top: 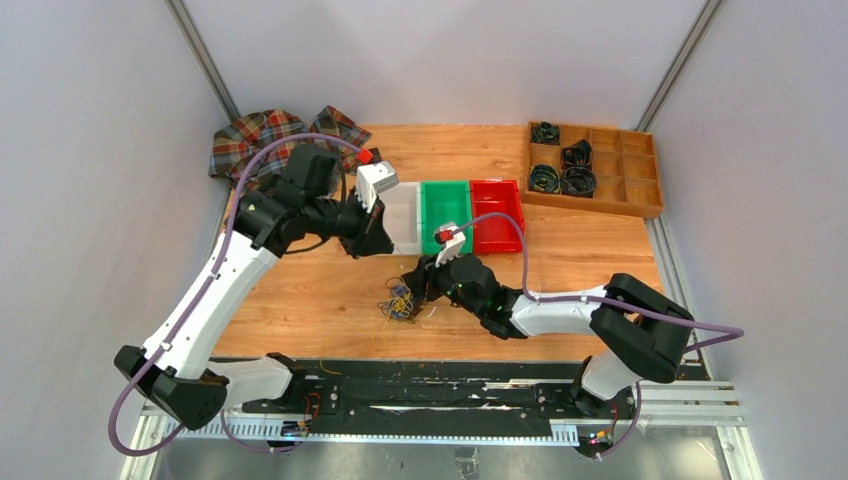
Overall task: Untangle the cables
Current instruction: Untie the cable.
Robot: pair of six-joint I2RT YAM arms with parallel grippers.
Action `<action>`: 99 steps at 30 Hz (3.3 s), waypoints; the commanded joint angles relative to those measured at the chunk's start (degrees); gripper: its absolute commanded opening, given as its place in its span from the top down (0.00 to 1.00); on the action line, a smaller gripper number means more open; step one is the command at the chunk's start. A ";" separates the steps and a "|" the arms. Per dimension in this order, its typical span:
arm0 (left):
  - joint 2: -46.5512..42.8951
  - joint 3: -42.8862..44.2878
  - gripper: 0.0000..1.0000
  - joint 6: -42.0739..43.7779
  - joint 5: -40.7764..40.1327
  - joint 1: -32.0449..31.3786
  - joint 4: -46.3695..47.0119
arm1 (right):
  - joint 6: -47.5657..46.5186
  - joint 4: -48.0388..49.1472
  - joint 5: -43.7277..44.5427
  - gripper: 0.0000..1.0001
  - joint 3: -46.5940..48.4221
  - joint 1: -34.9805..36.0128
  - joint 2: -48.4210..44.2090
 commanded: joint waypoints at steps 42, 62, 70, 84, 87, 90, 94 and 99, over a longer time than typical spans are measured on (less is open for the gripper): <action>-8.30 -11.73 0.99 17.78 -35.58 -0.18 10.83 | -0.91 -13.19 -9.34 0.47 -6.19 -1.18 -8.65; -8.10 -27.87 0.26 18.85 -14.27 -1.12 7.13 | 4.79 -10.47 -17.84 0.99 3.20 -3.04 3.56; 0.35 -33.26 0.26 30.29 -20.52 -4.05 12.79 | 5.87 -11.68 -17.96 0.99 -2.25 -8.64 -5.08; 1.54 -35.55 0.99 32.80 -26.88 -5.72 26.33 | 1.10 -15.53 -15.84 0.67 -3.88 -6.22 -12.02; 1.81 -31.55 0.99 32.57 -25.65 -5.55 24.03 | -1.16 -12.58 -13.13 0.62 -2.90 -1.97 -10.28; 2.29 -28.70 0.99 32.09 -23.00 -5.54 20.00 | -2.86 -9.70 -11.20 0.57 -0.81 0.90 -7.65; 1.97 -28.53 0.99 31.49 -21.67 -5.54 18.10 | -4.14 -9.03 -10.68 0.55 3.51 2.05 -2.87; 1.22 -29.19 0.99 29.57 -20.77 -5.54 17.49 | -4.04 -9.01 -8.59 0.55 6.73 2.16 2.77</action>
